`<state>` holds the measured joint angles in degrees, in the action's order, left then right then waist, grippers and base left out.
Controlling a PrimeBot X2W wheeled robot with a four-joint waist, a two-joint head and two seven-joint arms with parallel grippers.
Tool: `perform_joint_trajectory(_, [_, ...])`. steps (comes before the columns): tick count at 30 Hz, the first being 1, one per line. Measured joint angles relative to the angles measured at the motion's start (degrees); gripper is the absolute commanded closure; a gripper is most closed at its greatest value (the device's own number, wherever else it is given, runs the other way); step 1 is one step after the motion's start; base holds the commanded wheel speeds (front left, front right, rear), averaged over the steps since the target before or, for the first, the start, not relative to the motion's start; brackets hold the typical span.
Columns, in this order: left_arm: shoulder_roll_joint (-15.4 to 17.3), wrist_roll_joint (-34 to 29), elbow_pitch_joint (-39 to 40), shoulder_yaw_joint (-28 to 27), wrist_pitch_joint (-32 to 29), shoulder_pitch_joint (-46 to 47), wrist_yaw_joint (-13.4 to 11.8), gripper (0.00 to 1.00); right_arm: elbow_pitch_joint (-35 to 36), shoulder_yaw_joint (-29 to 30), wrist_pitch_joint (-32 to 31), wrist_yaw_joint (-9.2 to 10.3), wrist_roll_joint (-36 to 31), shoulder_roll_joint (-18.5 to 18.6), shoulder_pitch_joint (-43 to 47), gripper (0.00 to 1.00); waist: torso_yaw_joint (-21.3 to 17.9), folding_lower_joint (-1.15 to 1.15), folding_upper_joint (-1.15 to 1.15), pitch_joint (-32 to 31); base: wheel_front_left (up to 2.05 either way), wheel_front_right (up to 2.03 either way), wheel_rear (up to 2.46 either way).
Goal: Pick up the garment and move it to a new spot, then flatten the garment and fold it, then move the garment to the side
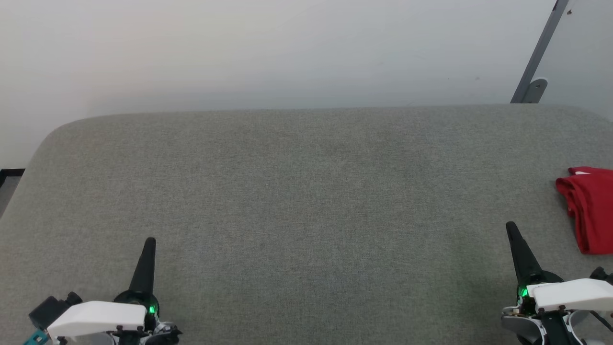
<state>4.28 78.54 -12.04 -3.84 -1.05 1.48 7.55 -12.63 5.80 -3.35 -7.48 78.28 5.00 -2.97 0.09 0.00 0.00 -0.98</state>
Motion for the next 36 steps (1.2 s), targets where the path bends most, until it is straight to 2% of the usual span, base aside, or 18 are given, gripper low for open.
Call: perform_joint_trajectory(36, [-0.6,13.7,-1.9,-1.4,-4.3,4.1,0.0,1.0,-1.2,0.7,-2.9,0.0,13.0,-1.9,-2.7,1.0,-0.1,0.0,0.0,1.1,0.0,0.0,0.0])
